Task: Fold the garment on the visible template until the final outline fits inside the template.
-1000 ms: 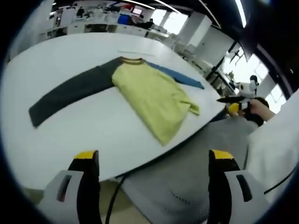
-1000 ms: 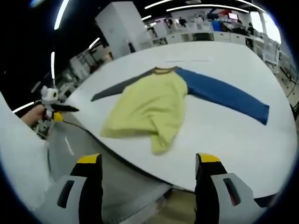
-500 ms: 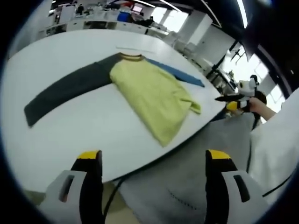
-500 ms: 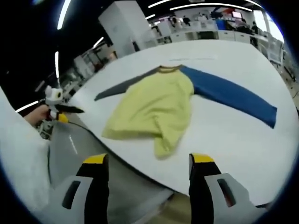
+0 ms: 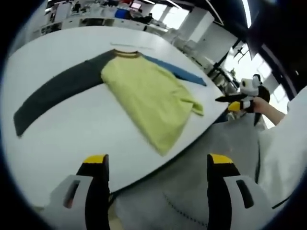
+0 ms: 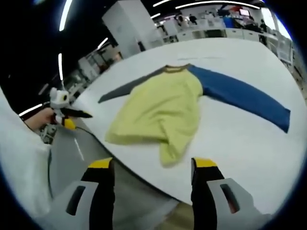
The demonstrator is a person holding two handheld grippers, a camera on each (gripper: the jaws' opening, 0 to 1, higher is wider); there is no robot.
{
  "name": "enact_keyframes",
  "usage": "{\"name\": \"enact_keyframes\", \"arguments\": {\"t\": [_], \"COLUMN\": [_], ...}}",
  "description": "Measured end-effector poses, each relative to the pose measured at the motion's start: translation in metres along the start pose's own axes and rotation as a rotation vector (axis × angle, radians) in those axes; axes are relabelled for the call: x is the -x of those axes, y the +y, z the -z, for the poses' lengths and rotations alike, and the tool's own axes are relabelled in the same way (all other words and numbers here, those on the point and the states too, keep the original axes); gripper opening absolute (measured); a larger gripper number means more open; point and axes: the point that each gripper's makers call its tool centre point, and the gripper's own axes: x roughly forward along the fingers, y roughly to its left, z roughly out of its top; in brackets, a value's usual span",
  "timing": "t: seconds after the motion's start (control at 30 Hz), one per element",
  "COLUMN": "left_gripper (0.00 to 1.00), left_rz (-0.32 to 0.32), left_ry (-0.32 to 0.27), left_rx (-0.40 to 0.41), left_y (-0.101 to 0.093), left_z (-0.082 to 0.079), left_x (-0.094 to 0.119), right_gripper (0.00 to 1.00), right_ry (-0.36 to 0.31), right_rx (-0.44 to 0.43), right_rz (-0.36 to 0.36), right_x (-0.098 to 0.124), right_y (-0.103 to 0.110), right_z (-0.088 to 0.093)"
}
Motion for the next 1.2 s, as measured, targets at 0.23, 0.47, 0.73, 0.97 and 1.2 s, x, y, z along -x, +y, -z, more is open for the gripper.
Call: {"name": "enact_keyframes", "arguments": {"t": [0.23, 0.47, 0.73, 0.97, 1.2], "left_gripper": [0.77, 0.72, 0.65, 0.61, 0.56], "left_rz": [0.015, 0.032, 0.063, 0.075, 0.069], "left_ry": [0.016, 0.017, 0.034, 0.028, 0.03], "left_rx": [0.001, 0.013, 0.012, 0.02, 0.019], "left_y": [-0.001, -0.001, -0.007, -0.006, -0.001], "left_z": [0.001, 0.0, 0.002, 0.0, 0.0], "left_x": [-0.011, -0.02, -0.031, -0.038, -0.046], "right_gripper": [0.58, 0.53, 0.52, 0.51, 0.49], "right_ry": [0.013, 0.004, 0.009, 0.016, 0.03], "right_rx": [-0.003, -0.024, -0.033, -0.042, -0.034], "right_rz": [-0.021, -0.027, -0.034, -0.029, -0.027], "right_x": [-0.007, -0.015, -0.021, -0.025, -0.029], "right_y": [0.001, -0.005, -0.006, -0.01, -0.012], "right_z": [0.003, 0.0, 0.001, 0.002, 0.006]}}
